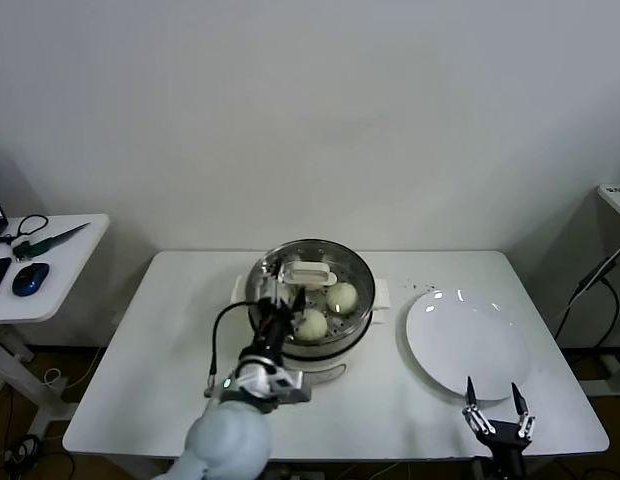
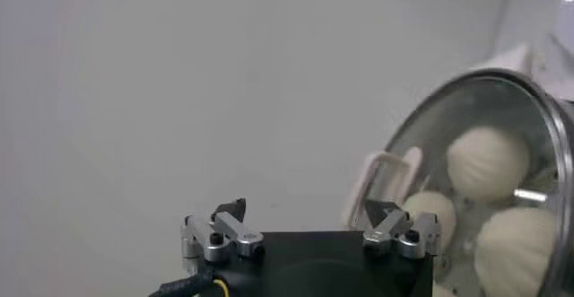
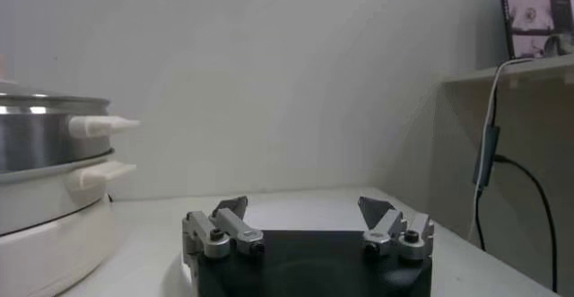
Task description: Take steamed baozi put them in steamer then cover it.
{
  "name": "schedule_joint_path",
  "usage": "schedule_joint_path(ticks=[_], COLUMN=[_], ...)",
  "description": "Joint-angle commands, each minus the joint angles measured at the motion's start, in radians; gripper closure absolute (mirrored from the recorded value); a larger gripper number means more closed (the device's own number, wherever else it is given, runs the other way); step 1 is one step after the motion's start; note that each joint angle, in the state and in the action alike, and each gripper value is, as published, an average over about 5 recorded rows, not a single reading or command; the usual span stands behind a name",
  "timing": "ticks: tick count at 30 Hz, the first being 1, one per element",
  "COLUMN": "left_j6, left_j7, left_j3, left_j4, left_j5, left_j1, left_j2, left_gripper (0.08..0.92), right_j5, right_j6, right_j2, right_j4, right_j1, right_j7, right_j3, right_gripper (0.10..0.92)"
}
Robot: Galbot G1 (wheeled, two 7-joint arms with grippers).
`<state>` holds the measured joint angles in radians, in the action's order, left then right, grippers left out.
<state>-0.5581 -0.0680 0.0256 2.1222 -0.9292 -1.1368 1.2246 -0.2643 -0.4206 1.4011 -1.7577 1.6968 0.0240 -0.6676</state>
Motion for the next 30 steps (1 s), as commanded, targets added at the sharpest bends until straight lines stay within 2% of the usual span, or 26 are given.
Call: schedule_joint_path(ticks=[1,4,6,9,12,16,23,30], left_j6=[0.089,0.191,0.269,0.363,0.489,0.617,0.684,0.702], left_j7=[0.12,0.22,0.252,0.247,0.236,0.237,0.218,0.177], left_j3=[-0.082,-0.266,-0.409,-0.594,-0.686,-0.678,-0.607,-0.574], left_j4=[0.1,0.104,0.103,0.08,0.007,-0.083,-0.184,-0.22], left_j5=[0.304,0.539,0.699,0.919,1.038,1.105,1.085,1.034], left_j1=[-0.077,-0.139,-0.193,-0.28,-0.364,-0.445,-0.472,-0.48], left_j2=[-0.055,-0.041,-0.027,-0.019,-0.026,-0.016,0.079,0.107], left_gripper=[0.178,0.177,0.177,0.177,0.177,0.177,0.177,0.177], right_j5=[0.008,0.021,0.033,0.038,0.045,0.047,0.044,0.043], right_j6=[0.019,0.021,0.022,0.029,0.047,0.065,0.068,0.065], right_j2=[-0.009,-0.013,-0.014,-0.025,-0.036,-0.046,-0.054,-0.052], right_j4=[-0.039,-0.03,-0.019,-0.01,-0.008,-0.012,-0.014,-0.011], right_j1=[0.005,0.008,0.007,0.009,0.008,0.006,0.005,0.004], right_j7=[-0.008,-0.015,-0.02,-0.032,-0.043,-0.051,-0.052,-0.057], right_j3=[0.004,0.006,0.007,0.012,0.018,0.02,0.028,0.032], right_gripper=[0.203,0.203,0.203,0.203,0.203,0.203,0.203,0.203])
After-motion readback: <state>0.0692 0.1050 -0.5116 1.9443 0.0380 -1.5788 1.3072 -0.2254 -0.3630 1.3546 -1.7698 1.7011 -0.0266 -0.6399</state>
